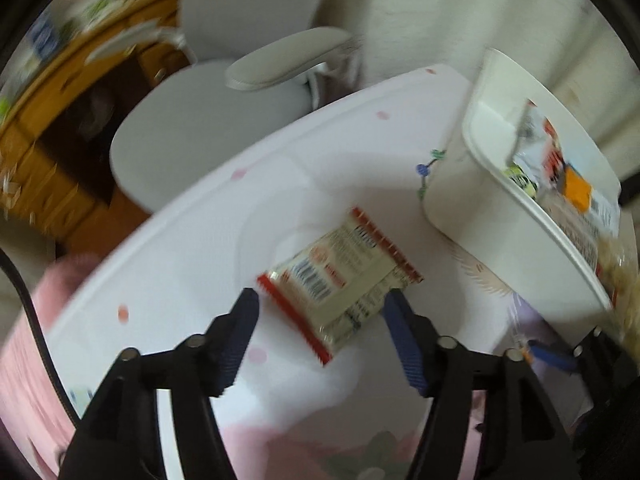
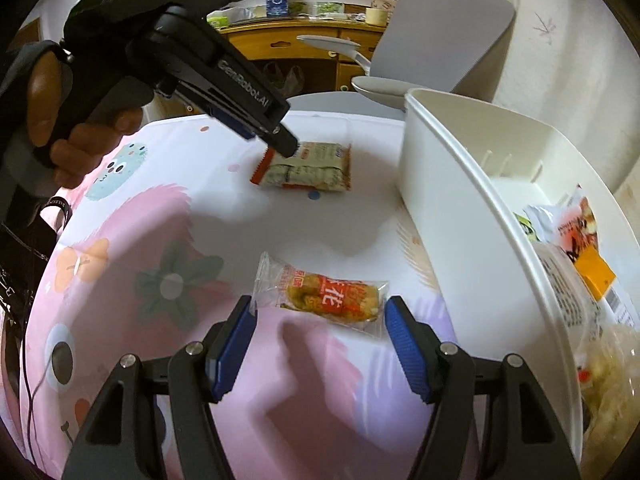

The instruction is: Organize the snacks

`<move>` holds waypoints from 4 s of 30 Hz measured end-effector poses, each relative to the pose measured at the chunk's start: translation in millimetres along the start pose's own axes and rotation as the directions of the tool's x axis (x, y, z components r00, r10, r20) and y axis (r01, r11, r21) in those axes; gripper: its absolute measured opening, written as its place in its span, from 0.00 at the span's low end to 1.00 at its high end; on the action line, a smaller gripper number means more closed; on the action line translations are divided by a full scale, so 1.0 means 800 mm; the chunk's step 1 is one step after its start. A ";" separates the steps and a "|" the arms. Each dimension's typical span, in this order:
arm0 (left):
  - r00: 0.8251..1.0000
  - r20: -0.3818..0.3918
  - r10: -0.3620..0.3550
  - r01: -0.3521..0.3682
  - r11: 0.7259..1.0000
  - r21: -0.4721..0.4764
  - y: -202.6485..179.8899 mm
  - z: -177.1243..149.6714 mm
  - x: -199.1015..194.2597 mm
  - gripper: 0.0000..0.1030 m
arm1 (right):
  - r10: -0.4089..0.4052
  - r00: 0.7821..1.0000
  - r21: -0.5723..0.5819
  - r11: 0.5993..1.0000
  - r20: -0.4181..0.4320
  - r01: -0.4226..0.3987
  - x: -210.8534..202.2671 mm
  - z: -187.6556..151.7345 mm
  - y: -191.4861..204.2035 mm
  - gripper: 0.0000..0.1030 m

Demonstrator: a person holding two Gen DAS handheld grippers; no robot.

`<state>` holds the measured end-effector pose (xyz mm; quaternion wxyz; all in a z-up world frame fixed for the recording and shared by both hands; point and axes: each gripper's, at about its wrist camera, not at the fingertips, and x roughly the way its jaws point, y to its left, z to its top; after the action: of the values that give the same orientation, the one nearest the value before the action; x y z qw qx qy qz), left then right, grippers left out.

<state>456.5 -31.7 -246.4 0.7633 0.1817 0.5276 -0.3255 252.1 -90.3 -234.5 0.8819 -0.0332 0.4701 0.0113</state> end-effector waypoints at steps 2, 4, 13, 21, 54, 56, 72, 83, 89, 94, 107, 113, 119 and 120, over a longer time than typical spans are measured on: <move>1.000 0.008 0.016 -0.017 0.997 0.071 -0.009 0.006 0.004 0.72 | -0.003 1.000 0.007 1.000 -0.007 0.003 0.000 -0.007 -0.002 0.64; 0.999 0.014 0.039 -0.040 0.989 0.140 -0.017 0.011 0.012 0.77 | -0.004 1.000 0.015 1.000 -0.015 0.004 -0.002 -0.010 -0.006 0.64; 0.999 -0.033 0.035 -0.024 0.958 0.285 -0.026 0.023 0.041 0.79 | 0.010 0.999 0.058 0.998 -0.045 -0.008 -0.012 -0.023 -0.014 0.64; 0.997 -0.053 0.052 -0.034 0.955 0.295 -0.030 0.026 0.061 0.83 | 0.043 0.998 0.065 0.997 -0.036 -0.040 -0.028 -0.022 -0.010 0.64; 0.999 0.044 -0.013 0.016 0.998 -0.061 -0.080 -0.089 -0.046 0.44 | -0.105 0.994 0.180 0.979 0.014 0.101 -0.133 -0.057 -0.022 0.64; 0.998 0.064 -0.019 0.023 0.998 -0.057 -0.091 -0.095 -0.064 0.44 | -0.119 0.992 0.207 0.972 0.027 0.111 -0.143 -0.060 -0.032 0.64; 0.981 0.189 -0.038 0.074 0.979 -0.189 -0.170 -0.100 -0.193 0.44 | -0.138 0.989 0.229 0.966 0.054 0.122 -0.176 -0.052 -0.127 0.64; 0.968 0.246 -0.054 0.117 0.961 -0.250 -0.253 -0.029 -0.183 0.44 | -0.067 0.996 0.180 0.982 0.057 0.056 -0.168 -0.039 -0.217 0.64; 0.963 0.264 -0.047 0.125 0.949 -0.288 -0.288 0.004 -0.161 0.45 | -0.048 0.995 0.141 0.989 0.091 0.035 -0.168 -0.023 -0.261 0.64; 0.961 0.271 -0.056 0.147 0.934 -0.327 -0.305 0.021 -0.148 0.69 | 0.000 0.994 0.155 0.988 0.109 -0.017 -0.165 -0.014 -0.293 0.66; 0.981 0.188 0.048 0.061 0.844 -0.533 -0.295 -0.056 -0.183 0.85 | 0.072 0.997 0.235 0.969 0.012 -0.073 -0.165 -0.029 -0.304 0.94; 0.983 0.171 0.066 0.051 0.796 -0.603 -0.283 -0.155 -0.207 0.85 | 0.081 0.996 0.246 0.967 -0.030 -0.072 -0.184 -0.063 -0.267 0.96; 0.987 0.135 0.083 0.022 0.769 -0.638 -0.282 -0.253 -0.242 0.85 | 0.132 0.988 0.288 0.952 -0.079 -0.105 -0.215 -0.114 -0.215 0.97; 0.986 0.133 0.097 0.009 0.774 -0.633 -0.284 -0.265 -0.249 0.85 | 0.143 0.986 0.298 0.948 -0.089 -0.111 -0.219 -0.122 -0.206 0.99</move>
<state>108.8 -3.4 -127.6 0.8268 -0.0987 0.5395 -0.1253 82.2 -259.7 -135.3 0.8474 0.1272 0.5155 -0.0032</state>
